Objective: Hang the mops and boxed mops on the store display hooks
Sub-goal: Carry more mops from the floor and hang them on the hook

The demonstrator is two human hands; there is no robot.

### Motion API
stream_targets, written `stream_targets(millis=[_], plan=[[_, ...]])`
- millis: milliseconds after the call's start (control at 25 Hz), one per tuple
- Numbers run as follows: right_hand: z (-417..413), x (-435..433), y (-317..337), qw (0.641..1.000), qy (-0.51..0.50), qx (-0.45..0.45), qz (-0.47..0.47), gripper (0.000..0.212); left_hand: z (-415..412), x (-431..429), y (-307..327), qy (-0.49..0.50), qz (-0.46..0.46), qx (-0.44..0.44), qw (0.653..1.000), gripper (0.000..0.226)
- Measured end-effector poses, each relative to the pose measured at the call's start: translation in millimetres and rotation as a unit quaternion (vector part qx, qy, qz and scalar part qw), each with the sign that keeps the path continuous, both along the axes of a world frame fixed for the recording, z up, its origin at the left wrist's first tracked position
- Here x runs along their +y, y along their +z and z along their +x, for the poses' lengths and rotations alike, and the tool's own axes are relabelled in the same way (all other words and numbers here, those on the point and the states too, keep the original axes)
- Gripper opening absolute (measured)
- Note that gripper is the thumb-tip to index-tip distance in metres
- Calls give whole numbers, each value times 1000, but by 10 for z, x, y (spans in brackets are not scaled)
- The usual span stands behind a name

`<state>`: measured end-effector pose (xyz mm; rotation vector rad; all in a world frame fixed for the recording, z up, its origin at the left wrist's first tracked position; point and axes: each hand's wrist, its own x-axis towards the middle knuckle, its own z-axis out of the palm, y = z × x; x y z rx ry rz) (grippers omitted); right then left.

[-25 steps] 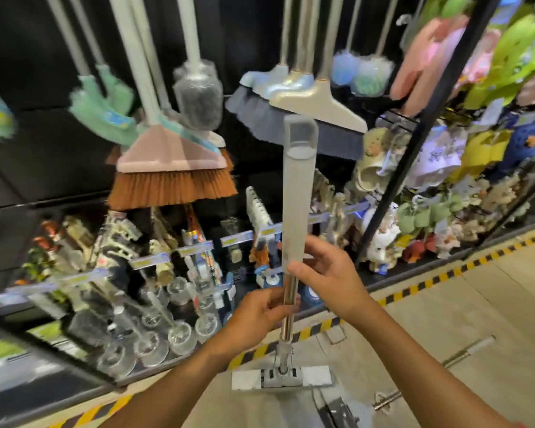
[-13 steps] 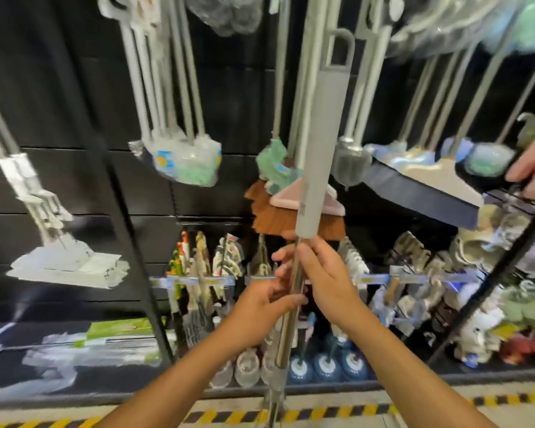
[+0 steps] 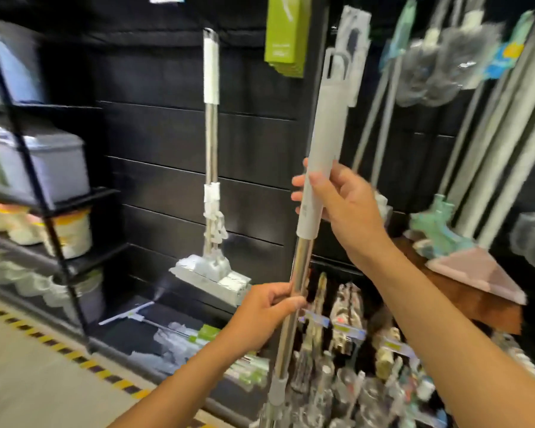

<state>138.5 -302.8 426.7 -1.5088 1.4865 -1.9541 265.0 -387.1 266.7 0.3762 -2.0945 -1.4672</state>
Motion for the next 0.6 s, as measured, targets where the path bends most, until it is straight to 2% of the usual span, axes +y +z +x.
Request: stream_targets(millis=[320,480,600], plan=[[672,-1394,-394,994,93,17,62,21,791,-1128,-444,155,46,-20,987,15],[768,-2193,-398,991,125,7,57,18,952,-1848,-469,177,56,-8,983,13],[767,-2841,-312,988,145,0,46,22,1025,-2438,-385,192,59,-4,980,24]])
